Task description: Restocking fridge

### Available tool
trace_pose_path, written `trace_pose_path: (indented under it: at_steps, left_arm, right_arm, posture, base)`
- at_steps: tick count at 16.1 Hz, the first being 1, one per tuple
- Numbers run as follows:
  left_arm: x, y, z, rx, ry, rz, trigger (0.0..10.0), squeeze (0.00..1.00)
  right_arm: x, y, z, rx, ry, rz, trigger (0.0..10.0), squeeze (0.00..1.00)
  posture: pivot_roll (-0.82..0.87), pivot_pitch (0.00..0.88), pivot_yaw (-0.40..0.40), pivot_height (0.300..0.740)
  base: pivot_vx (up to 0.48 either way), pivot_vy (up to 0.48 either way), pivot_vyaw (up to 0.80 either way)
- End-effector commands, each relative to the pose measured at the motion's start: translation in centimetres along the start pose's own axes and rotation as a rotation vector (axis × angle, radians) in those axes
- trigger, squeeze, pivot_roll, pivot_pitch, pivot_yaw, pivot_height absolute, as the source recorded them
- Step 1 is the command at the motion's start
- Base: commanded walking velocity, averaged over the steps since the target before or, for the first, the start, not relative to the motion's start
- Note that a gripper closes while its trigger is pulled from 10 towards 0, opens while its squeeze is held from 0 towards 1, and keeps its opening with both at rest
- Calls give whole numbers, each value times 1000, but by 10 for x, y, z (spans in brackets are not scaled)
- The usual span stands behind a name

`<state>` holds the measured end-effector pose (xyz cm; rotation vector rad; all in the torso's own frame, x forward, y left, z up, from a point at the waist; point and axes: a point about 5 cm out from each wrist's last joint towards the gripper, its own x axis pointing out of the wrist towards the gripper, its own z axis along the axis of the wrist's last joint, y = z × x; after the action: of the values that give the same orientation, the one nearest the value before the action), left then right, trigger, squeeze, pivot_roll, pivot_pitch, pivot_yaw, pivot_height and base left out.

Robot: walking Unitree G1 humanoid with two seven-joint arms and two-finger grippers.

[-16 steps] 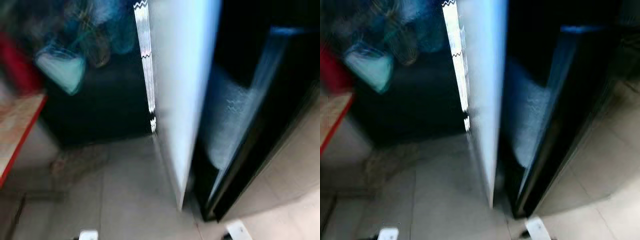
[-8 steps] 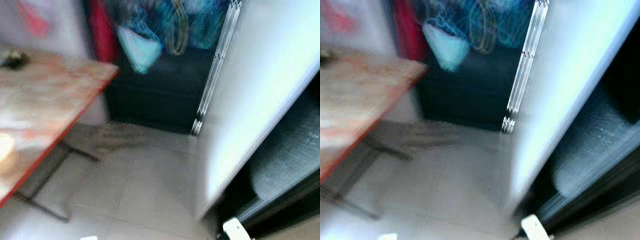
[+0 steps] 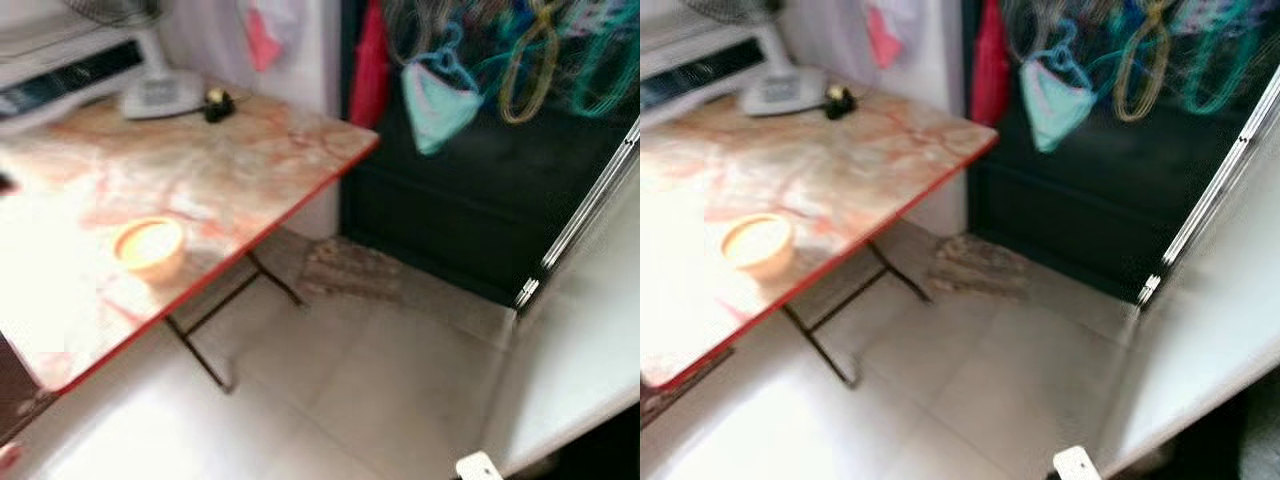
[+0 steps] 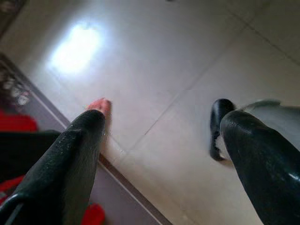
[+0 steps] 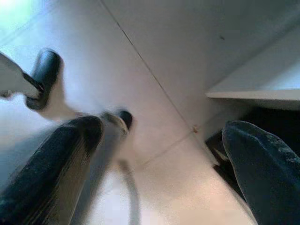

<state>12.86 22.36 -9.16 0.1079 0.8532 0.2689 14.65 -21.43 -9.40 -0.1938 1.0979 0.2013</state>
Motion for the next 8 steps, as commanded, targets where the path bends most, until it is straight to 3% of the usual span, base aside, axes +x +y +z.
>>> trace_pose_path:
  at_steps: [1,2,3,6,7,8]
  left_arm:
    - [-1,3,2,37,-36,12,10000,0]
    - [6,12,35,11,-192,25,10000,0]
    - [7,18,88,13,-430,53,10000,0]
    - [-4,20,121,21,-609,78,10000,0]
    - [-15,17,139,61,-721,60,10000,0]
    - [-20,14,145,78,-763,50,10000,0]
  right_arm:
    - [-1,1,-7,39,12,-14,10000,0]
    - [-1,4,-9,42,11,-7,10000,0]
    - [-1,5,-10,45,13,-3,10000,0]
    - [-1,6,-13,33,21,-5,10000,0]
    - [-2,5,-16,32,25,-15,10000,0]
    - [-2,5,-17,33,26,-18,10000,0]
  posture:
    - [-32,55,30,740]
    - [-30,52,43,740]
    - [-29,52,44,740]
    - [-26,45,40,740]
    - [-32,39,41,740]
    - [-32,37,43,740]
  base:
    - [0,0,0]
    - [0,0,0]
    - [0,0,0]
    - [0,0,0]
    - [0,0,0]
    - [0,0,0]
